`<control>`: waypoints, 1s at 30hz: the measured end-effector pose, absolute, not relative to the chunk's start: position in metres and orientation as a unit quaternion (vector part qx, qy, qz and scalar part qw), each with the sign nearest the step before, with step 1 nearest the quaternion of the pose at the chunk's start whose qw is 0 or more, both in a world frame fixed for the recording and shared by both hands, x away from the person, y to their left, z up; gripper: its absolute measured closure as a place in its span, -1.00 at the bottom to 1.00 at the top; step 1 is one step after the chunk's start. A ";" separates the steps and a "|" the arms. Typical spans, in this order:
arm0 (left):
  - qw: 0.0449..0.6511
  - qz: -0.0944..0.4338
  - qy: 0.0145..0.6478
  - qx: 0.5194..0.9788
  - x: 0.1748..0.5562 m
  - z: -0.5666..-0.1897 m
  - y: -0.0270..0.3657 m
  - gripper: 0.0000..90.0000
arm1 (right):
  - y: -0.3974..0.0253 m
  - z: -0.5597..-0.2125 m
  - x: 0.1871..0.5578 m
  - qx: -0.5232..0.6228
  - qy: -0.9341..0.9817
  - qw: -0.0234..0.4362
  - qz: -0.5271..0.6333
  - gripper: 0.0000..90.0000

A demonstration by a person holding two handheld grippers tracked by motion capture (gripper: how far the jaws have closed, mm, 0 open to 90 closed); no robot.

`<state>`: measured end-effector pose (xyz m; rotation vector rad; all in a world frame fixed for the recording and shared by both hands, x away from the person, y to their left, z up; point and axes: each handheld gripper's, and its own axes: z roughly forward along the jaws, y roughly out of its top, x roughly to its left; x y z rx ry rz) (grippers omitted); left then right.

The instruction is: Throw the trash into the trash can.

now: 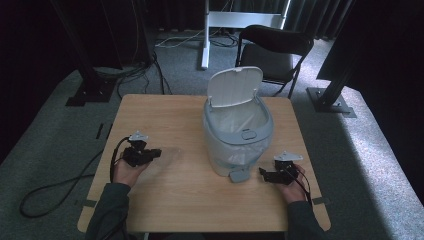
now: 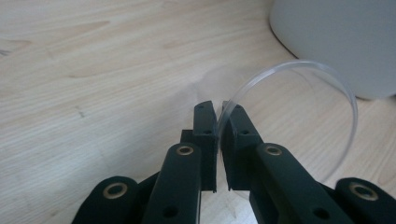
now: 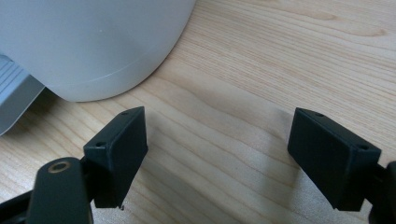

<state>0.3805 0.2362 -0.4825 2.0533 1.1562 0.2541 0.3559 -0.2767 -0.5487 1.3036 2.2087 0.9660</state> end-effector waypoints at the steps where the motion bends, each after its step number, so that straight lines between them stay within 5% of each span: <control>1: 0.378 0.097 0.454 0.801 0.380 -0.484 0.235 0.89 | -0.277 -0.549 0.356 0.466 0.790 0.199 0.346 -0.57; 30: 0.453 0.137 0.429 0.769 0.376 -0.455 0.233 0.91 | -0.277 -0.549 0.356 0.466 0.790 0.199 0.346 -0.57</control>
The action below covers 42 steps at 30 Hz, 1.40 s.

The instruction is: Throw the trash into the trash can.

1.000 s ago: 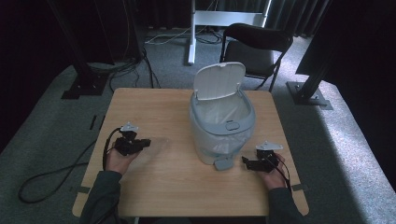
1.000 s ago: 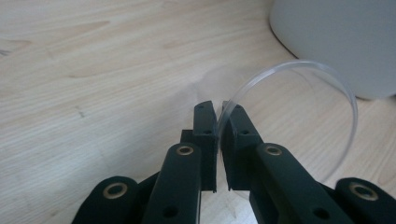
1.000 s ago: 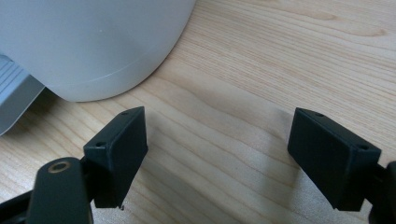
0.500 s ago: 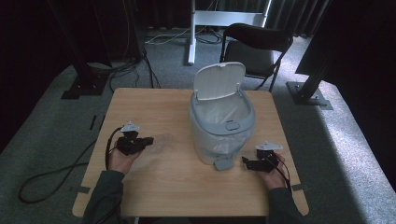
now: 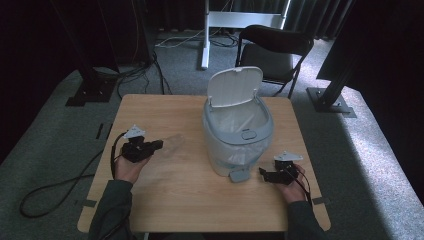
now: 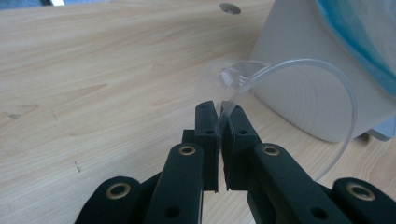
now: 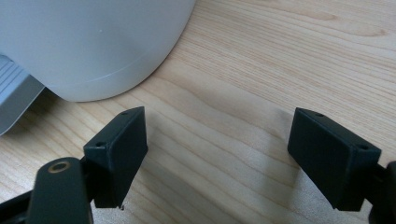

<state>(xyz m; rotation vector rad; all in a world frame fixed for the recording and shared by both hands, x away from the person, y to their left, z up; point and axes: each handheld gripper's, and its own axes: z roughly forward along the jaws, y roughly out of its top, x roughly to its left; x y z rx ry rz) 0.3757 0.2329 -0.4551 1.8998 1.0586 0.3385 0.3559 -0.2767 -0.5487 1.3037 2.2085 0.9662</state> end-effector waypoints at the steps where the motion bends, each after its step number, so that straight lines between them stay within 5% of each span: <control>1: 0.455 0.140 0.427 0.769 0.375 -0.453 0.232 0.91 | -0.277 -0.549 0.356 0.466 0.790 0.199 0.346 -0.57; 42: 0.497 0.179 0.373 0.763 0.374 -0.393 0.213 0.91 | -0.277 -0.549 0.356 0.466 0.790 0.200 0.346 -0.57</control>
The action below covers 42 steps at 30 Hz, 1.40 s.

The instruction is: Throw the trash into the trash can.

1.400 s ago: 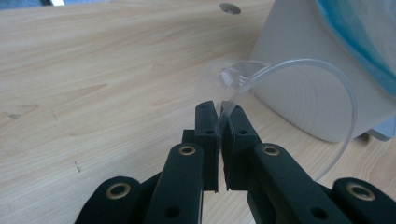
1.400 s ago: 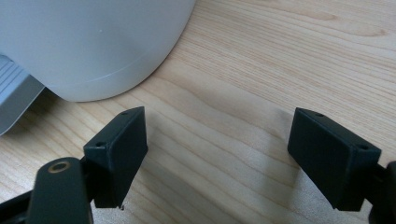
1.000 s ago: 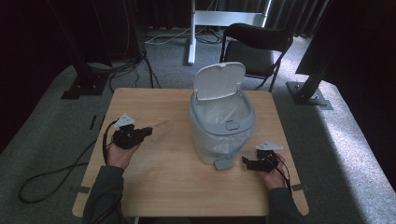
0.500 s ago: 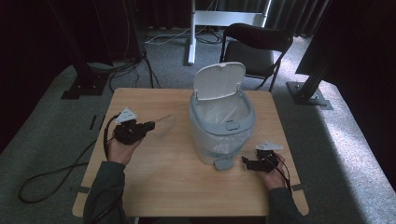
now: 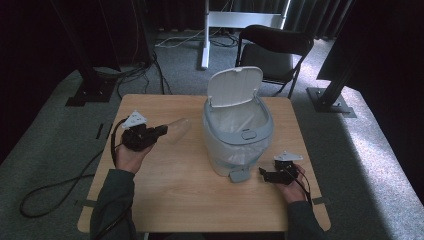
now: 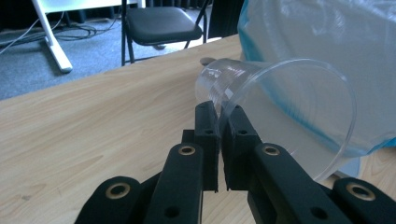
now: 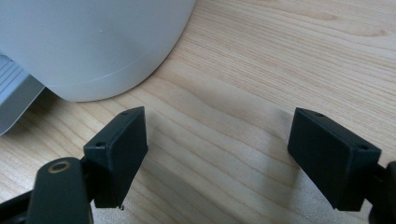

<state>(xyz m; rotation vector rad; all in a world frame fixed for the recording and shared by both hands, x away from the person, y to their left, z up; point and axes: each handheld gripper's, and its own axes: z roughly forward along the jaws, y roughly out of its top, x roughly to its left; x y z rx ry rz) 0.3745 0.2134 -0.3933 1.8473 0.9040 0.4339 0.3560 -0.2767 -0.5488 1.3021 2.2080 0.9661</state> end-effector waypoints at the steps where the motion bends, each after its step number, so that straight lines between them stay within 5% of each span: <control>1: 0.498 0.180 0.372 0.762 0.374 -0.392 0.213 0.91 | -0.277 -0.549 0.356 0.466 0.790 0.200 0.346 -0.57; 42: 0.554 0.200 0.313 0.745 0.370 -0.329 0.204 0.91 | -0.277 -0.549 0.356 0.466 0.790 0.200 0.345 -0.58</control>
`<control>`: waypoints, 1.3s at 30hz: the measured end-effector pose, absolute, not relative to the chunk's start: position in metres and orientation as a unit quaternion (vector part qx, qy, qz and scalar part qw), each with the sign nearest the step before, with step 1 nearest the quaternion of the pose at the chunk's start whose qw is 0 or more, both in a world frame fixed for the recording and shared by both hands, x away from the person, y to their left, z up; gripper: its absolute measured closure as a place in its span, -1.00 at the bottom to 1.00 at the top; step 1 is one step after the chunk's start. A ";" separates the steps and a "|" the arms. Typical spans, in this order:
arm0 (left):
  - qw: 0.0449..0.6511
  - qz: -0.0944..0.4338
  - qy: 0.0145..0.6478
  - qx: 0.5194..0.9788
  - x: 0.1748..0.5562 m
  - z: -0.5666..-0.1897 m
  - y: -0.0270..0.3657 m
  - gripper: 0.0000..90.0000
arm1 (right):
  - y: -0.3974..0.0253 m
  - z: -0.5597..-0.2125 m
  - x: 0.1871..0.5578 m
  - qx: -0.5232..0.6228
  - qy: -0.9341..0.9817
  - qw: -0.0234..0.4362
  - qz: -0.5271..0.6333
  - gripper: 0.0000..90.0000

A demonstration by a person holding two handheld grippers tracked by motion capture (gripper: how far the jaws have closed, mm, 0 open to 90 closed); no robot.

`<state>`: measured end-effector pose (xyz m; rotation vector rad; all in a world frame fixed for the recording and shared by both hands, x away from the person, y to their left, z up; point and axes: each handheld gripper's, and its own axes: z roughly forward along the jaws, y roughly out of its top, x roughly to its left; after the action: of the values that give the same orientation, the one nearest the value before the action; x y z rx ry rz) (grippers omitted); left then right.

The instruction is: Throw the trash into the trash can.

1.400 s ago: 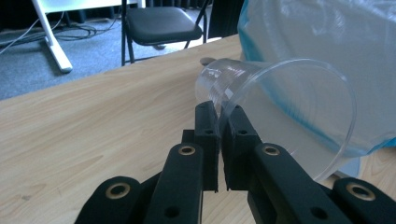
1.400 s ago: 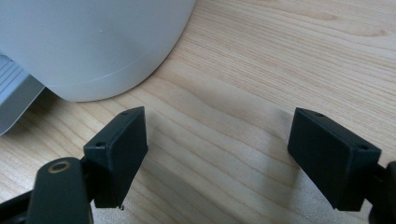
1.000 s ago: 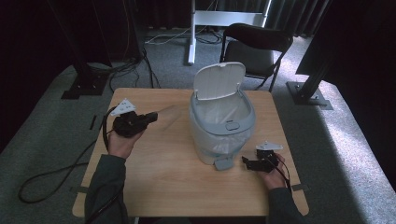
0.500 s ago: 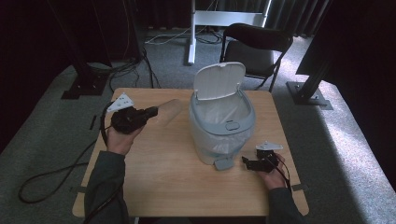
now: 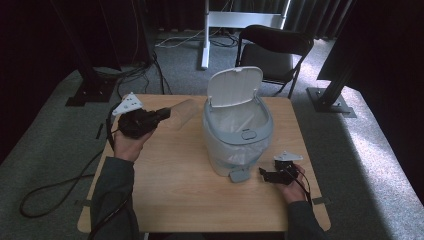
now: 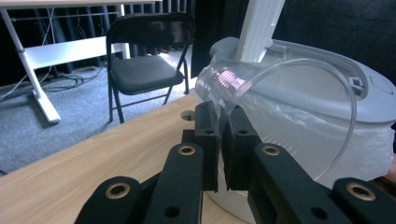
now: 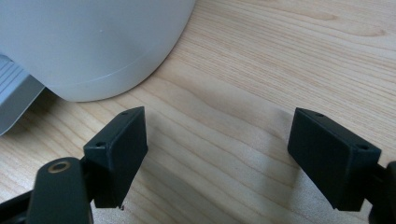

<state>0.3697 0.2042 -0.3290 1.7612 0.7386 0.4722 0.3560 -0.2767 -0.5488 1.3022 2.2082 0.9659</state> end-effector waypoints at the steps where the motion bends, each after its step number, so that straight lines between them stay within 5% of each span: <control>1: 0.555 0.200 0.311 0.745 0.370 -0.328 0.204 0.91 | -0.277 -0.549 0.356 0.466 0.790 0.200 0.346 -0.57; 39: 0.570 0.185 0.268 0.755 0.376 -0.307 0.164 0.90 | -0.277 -0.549 0.356 0.466 0.790 0.200 0.346 -0.58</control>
<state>0.3760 0.1645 -0.3069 1.7711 0.6279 0.4351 0.3560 -0.2767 -0.5488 1.3024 2.2080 0.9660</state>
